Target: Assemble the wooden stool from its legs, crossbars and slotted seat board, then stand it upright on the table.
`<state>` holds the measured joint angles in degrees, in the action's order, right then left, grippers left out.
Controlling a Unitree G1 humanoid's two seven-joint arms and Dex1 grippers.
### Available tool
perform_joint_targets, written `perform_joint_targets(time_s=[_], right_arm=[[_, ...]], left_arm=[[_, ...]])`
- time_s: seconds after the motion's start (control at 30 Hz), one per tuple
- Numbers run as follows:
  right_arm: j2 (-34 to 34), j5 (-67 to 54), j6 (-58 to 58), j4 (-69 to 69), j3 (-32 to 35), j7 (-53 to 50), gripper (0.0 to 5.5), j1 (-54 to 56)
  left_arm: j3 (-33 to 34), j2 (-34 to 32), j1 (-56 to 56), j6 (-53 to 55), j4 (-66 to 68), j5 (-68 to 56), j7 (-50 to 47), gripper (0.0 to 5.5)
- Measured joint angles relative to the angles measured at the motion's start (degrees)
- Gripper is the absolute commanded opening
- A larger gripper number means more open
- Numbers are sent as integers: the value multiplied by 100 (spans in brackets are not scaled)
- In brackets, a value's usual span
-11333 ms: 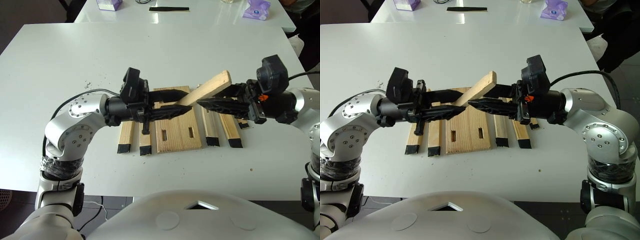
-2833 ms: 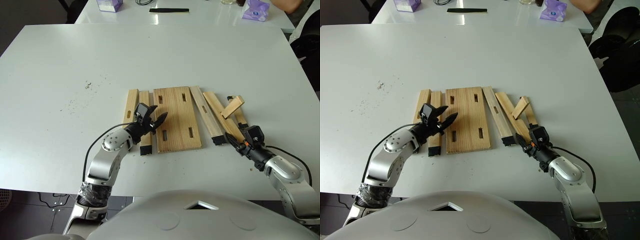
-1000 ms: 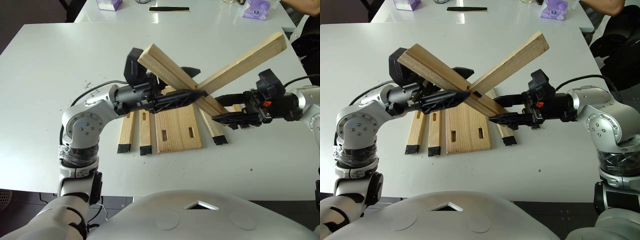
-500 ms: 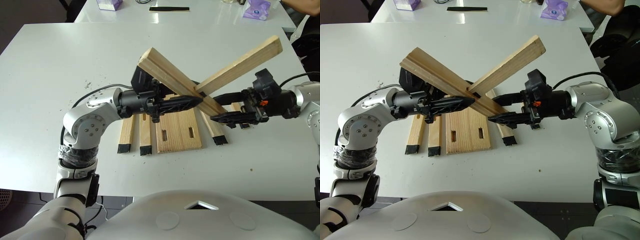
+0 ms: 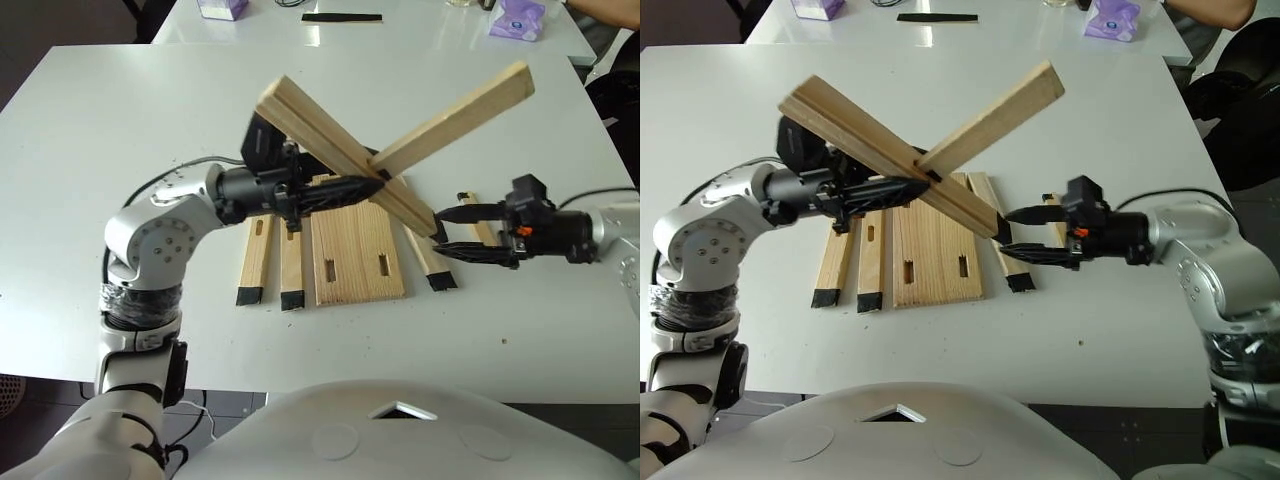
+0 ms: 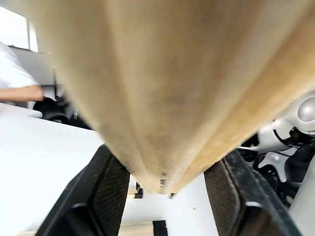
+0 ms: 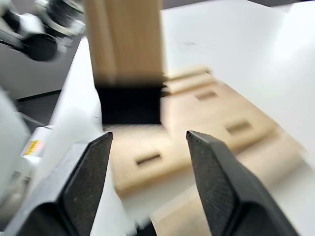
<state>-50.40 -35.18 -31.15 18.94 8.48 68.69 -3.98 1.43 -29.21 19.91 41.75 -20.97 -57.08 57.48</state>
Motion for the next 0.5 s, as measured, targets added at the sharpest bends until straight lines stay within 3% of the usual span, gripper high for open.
perform_joint_targets(time_s=[0.2,0.33,0.5], right_arm=[[104,-66,52,311,1327,-324,275,-1355],[372,-73,144,645,1393,-601,275,-1597],[553,132,268,733,979,-879,275,-1568]], left_arm=[[662,-1192,-1240,-18,-632,222,606,214],[933,-1554,-1792,-332,-798,579,801,214],[688,-1610,-1916,-921,-737,1361,918,214]])
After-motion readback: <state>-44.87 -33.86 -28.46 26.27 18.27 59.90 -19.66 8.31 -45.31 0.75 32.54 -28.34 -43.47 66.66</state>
